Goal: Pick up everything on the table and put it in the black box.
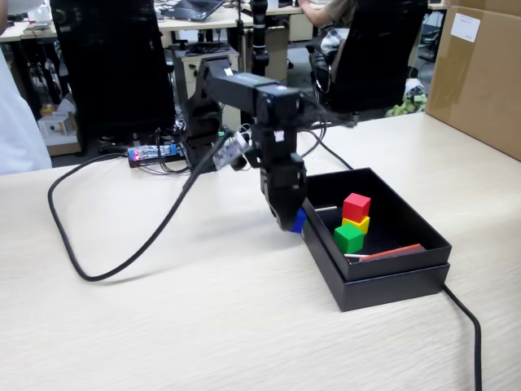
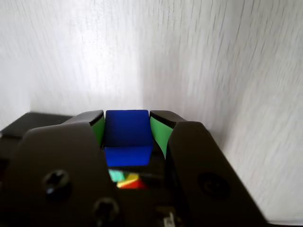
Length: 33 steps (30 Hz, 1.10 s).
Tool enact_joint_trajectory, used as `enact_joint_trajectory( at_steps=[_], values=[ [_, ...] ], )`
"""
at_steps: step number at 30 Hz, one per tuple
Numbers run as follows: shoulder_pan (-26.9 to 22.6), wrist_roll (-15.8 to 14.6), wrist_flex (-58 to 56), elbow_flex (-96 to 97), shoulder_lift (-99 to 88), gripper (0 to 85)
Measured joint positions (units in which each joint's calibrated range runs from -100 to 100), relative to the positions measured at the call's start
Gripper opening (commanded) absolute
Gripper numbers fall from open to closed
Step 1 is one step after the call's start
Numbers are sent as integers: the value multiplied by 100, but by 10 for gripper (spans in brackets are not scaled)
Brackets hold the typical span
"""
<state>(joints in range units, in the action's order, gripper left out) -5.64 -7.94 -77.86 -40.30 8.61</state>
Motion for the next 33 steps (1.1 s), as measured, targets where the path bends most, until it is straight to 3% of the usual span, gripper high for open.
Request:
enact_joint_trajectory(
  at_steps=[9, 20, 33],
  values=[
    [-288, 151, -39, -1187, -660, 140],
    [-635, 147, 77, -2519, 2071, 141],
    [-645, 147, 201, -2903, 2874, 149]
  ],
)
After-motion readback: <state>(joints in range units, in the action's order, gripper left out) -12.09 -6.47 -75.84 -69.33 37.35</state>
